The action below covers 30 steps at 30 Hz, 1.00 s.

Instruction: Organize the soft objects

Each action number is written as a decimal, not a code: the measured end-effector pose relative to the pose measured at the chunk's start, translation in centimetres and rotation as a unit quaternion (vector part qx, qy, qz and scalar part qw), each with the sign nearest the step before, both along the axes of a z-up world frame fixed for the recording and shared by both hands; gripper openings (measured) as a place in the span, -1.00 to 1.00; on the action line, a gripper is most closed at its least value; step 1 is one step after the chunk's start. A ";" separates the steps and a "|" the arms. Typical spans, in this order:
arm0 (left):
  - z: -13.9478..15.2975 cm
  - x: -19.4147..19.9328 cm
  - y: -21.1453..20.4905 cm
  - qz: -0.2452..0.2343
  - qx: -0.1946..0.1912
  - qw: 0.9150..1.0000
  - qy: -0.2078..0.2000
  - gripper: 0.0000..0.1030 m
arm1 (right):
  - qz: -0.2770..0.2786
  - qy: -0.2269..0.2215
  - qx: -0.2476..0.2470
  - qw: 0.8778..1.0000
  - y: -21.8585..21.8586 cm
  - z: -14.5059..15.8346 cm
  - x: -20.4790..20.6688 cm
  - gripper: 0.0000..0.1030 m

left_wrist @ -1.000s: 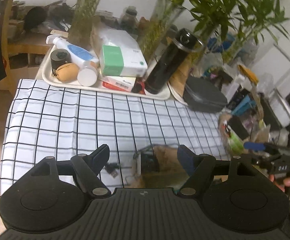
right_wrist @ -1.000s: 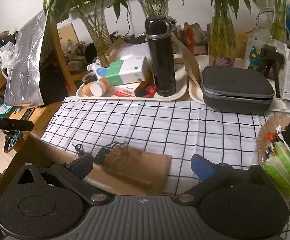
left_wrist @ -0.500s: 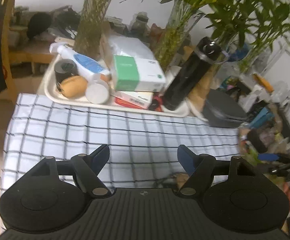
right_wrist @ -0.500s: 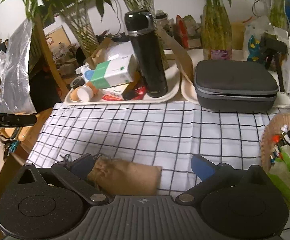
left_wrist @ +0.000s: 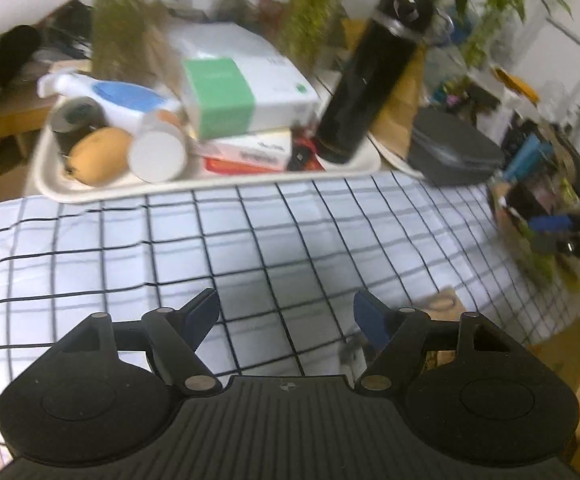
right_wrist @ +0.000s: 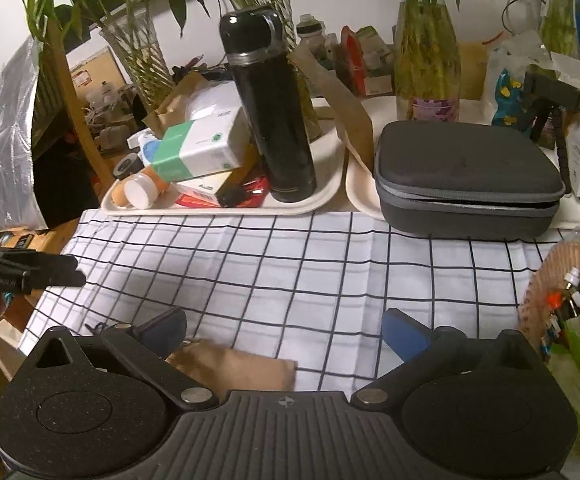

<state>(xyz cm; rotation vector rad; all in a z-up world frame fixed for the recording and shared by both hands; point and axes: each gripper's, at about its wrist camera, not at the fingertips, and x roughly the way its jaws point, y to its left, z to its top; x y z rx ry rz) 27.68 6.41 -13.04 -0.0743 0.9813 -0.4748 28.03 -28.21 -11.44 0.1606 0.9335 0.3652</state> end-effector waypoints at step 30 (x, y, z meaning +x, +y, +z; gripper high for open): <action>-7.5 4.0 -4.0 -0.165 -0.126 0.969 0.130 -0.56 | 0.003 0.018 0.002 1.000 1.6 -1.2 2.1 1.00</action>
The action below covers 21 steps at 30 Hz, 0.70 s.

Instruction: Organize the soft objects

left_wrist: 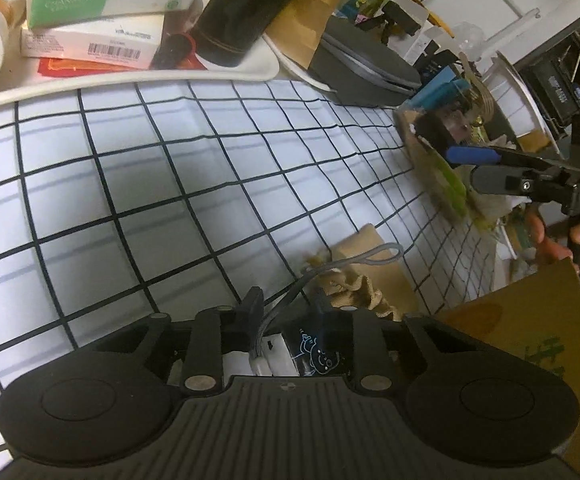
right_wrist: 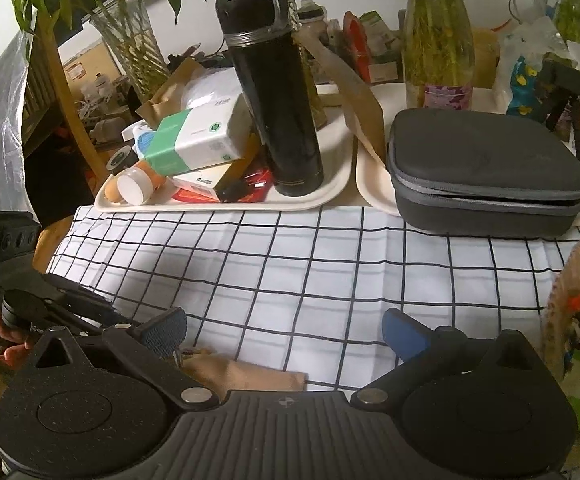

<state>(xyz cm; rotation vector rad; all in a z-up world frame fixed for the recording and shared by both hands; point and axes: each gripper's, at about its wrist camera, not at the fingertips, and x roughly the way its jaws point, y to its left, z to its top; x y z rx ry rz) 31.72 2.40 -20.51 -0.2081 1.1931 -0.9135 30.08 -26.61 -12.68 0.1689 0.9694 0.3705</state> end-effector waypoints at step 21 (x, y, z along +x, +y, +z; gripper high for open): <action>2.7 1.5 2.8 0.105 0.006 0.993 -0.050 -0.94 | 0.114 0.046 -0.004 0.992 1.5 -3.4 1.4 0.56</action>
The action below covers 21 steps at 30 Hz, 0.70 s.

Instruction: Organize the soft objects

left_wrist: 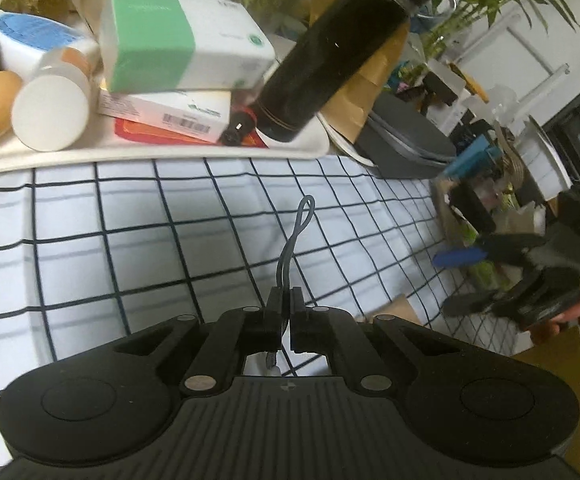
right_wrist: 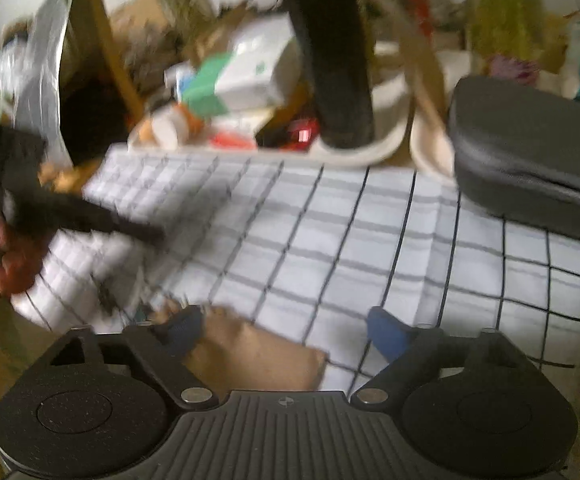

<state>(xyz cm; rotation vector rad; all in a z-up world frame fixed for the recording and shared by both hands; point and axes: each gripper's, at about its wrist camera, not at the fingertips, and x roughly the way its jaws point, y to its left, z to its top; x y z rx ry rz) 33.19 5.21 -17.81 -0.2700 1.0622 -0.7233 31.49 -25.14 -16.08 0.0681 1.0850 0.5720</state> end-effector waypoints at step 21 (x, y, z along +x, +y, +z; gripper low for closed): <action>0.4 0.2 0.8 0.027 -0.001 1.000 -0.014 -0.94 | 0.021 -0.046 -0.173 0.984 -0.2 -2.0 -0.3 -0.93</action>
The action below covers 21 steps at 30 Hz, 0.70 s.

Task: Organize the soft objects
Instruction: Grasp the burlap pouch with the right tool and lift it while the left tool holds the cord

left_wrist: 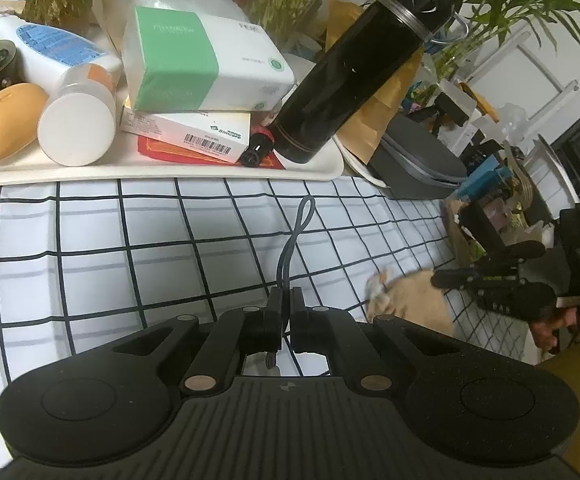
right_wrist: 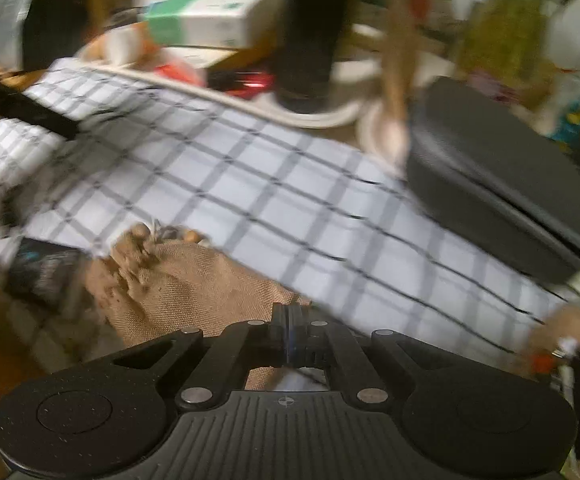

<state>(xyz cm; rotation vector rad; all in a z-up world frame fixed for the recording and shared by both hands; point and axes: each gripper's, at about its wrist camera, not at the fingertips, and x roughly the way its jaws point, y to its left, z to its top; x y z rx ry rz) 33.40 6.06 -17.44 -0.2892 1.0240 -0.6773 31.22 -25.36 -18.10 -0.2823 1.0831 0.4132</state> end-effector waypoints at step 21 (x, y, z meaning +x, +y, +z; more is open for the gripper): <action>1.9 -0.2 0.6 0.027 -0.019 0.999 -0.027 -0.94 | -0.072 0.063 0.039 0.995 -1.4 -1.3 0.1 -0.87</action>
